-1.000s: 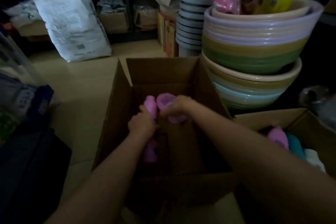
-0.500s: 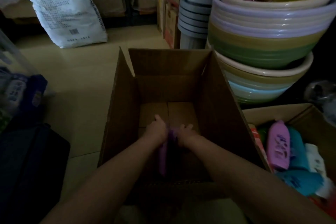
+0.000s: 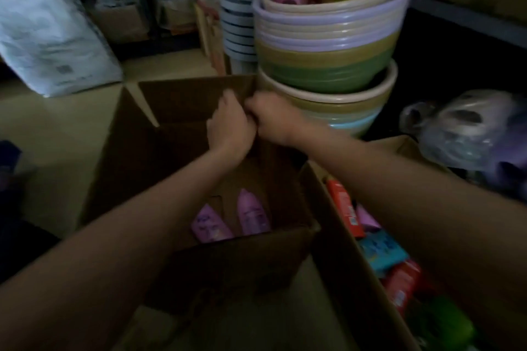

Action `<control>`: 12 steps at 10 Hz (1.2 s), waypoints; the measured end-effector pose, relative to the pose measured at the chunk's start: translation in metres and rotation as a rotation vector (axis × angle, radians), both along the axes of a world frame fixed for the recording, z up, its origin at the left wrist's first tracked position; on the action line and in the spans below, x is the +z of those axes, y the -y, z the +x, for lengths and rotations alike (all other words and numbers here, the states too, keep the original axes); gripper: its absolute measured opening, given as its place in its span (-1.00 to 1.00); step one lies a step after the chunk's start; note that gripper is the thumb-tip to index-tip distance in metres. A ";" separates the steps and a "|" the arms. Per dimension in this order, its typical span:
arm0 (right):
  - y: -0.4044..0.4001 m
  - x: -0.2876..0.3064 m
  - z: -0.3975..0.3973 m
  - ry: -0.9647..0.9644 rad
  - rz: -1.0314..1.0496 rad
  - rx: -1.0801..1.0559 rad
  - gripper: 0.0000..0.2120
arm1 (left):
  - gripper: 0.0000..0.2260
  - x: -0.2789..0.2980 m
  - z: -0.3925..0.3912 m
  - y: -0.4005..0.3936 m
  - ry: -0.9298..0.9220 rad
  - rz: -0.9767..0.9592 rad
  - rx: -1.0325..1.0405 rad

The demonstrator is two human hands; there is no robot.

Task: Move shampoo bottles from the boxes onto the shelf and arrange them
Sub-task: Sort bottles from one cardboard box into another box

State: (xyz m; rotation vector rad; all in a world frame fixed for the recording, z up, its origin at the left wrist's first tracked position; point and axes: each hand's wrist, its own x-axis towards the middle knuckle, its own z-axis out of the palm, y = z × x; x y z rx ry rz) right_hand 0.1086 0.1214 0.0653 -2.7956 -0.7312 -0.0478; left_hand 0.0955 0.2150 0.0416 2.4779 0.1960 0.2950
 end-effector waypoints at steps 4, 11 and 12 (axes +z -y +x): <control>0.281 -0.091 -0.085 -0.328 -0.058 -0.697 -0.72 | -0.56 -0.050 -0.074 0.258 -0.027 0.182 -0.611; 0.360 -0.144 -0.100 -1.014 0.220 -0.496 -0.74 | -0.44 -0.173 -0.091 0.277 -0.775 0.514 -0.755; 0.372 -0.135 -0.077 -0.742 0.321 -0.593 -0.74 | -0.57 -0.186 -0.092 0.273 -0.720 0.503 -0.694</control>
